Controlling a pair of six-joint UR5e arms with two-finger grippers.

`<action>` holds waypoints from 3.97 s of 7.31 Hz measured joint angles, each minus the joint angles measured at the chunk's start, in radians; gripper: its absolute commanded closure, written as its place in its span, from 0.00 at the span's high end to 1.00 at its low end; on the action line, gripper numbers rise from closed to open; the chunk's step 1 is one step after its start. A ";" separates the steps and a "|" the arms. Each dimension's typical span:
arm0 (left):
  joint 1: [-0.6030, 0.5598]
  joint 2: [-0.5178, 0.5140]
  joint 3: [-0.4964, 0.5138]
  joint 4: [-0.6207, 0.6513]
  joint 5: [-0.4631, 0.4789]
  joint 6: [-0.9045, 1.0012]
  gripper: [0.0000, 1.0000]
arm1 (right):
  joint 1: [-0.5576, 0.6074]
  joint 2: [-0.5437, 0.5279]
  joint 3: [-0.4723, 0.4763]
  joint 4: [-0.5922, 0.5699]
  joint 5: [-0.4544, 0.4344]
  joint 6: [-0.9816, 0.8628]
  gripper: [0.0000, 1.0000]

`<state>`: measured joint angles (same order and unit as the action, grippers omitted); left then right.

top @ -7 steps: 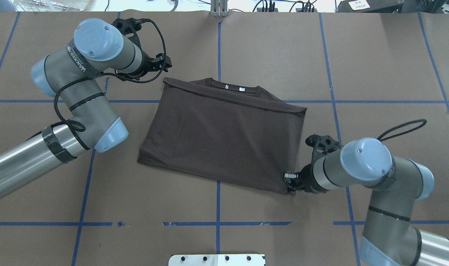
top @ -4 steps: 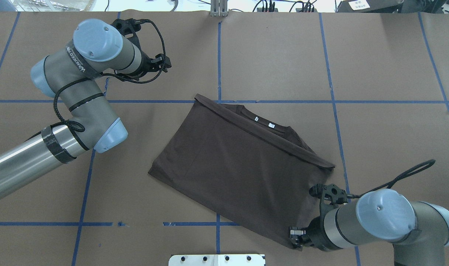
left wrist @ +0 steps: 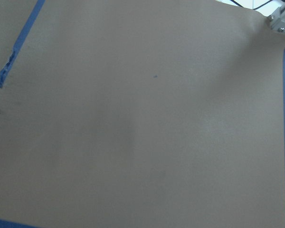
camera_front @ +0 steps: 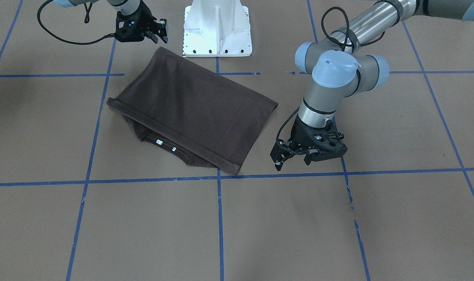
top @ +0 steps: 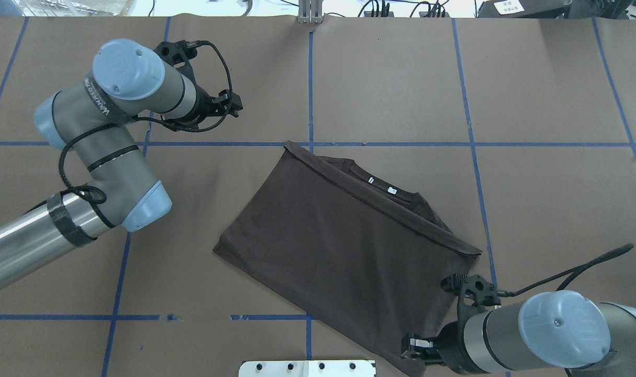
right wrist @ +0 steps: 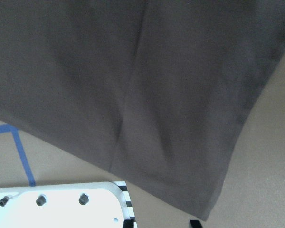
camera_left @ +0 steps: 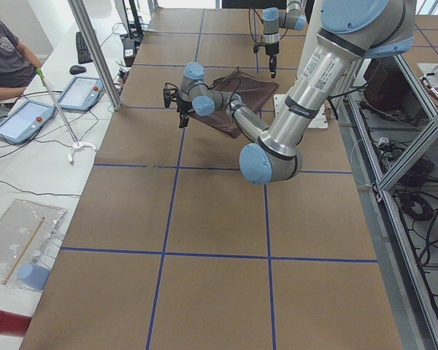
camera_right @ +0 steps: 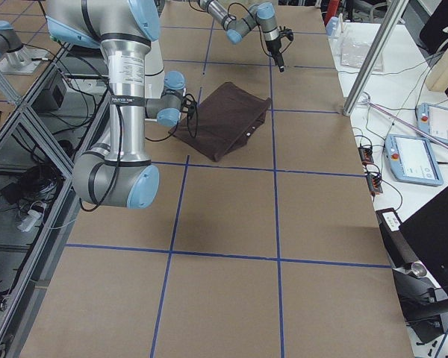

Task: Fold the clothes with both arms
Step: 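Pull the shirt's far corner toward the robot with the left gripper, rotating it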

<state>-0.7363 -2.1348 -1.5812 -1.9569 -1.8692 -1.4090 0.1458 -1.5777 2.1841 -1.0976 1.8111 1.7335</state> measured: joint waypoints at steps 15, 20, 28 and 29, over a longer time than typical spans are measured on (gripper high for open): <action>0.336 0.164 -0.234 0.200 0.141 -0.532 0.00 | 0.123 0.077 -0.007 0.006 -0.256 0.000 1.00; 0.197 0.107 -0.185 0.218 0.138 -0.408 0.00 | 0.123 0.077 -0.010 0.005 -0.256 0.002 1.00; 0.018 -0.350 0.537 -0.135 0.216 -0.154 0.00 | 0.128 0.074 -0.027 0.003 -0.267 0.003 1.00; 0.017 -0.367 0.598 -0.215 0.239 -0.132 0.60 | 0.129 0.075 -0.029 0.004 -0.268 0.003 1.00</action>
<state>-0.7196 -2.5023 -0.9836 -2.1715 -1.6306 -1.5414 0.2745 -1.5026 2.1550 -1.0939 1.5433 1.7365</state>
